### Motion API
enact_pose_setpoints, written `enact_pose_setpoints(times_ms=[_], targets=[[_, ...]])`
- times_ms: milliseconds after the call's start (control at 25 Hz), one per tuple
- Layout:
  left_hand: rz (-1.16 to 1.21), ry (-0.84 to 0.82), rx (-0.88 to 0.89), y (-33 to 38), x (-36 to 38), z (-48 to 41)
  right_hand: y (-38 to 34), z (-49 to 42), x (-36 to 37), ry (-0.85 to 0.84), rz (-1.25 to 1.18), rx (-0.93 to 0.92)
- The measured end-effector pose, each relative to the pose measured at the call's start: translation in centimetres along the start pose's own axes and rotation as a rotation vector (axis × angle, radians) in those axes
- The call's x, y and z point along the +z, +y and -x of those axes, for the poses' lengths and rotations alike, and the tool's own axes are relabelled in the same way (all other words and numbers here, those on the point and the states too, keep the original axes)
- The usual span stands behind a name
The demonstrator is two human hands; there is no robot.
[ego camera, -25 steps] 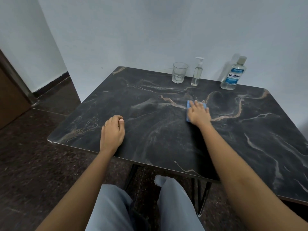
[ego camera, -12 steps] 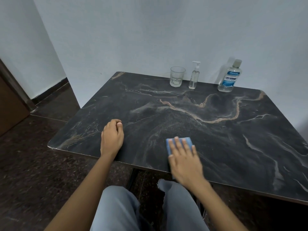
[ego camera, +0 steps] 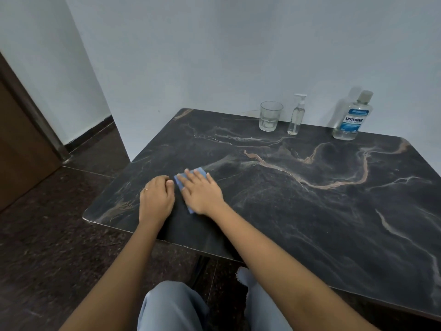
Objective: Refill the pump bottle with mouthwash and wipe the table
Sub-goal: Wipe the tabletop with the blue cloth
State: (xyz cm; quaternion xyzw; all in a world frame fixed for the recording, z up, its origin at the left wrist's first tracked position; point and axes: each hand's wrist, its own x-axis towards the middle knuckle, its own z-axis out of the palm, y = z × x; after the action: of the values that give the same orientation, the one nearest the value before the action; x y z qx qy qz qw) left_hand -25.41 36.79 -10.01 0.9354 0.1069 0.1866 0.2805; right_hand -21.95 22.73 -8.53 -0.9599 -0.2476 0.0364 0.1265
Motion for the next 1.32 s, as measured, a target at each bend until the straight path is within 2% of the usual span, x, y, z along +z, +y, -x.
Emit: enact_pose_setpoints(times_ms=[80,280,560,680,800,960,1160,1320], targets=[[-0.084,-0.012,0.045,0.2,0.5,0.2,1.9,-2.8,-0.8,0.005,-0.027,0.088],[-0.111,-0.022,0.064,-0.1,0.6,0.1,9.8,-4.8,-3.6,0.062,-0.036,0.350],[-0.093,-0.024,0.064,0.1,0.5,0.2,23.9,5.8,-7.7,0.194,-0.043,0.735],[-0.090,-0.027,0.069,-0.1,0.4,0.2,24.8,11.3,-7.7,0.231,-0.049,0.842],[-0.069,-0.024,0.067,0.1,0.3,0.3,21.9,16.3,-6.7,0.229,-0.032,0.902],[-0.034,-0.019,0.048,0.5,0.2,0.3,14.5,20.0,-4.7,0.111,0.025,0.738],[-0.001,-0.006,-0.010,0.3,-1.3,0.4,5.1,18.8,-2.4,0.030,0.116,0.326],[-0.201,-0.047,0.048,-3.4,-3.4,-0.5,-0.2,14.3,-0.5,0.003,0.092,0.026]])
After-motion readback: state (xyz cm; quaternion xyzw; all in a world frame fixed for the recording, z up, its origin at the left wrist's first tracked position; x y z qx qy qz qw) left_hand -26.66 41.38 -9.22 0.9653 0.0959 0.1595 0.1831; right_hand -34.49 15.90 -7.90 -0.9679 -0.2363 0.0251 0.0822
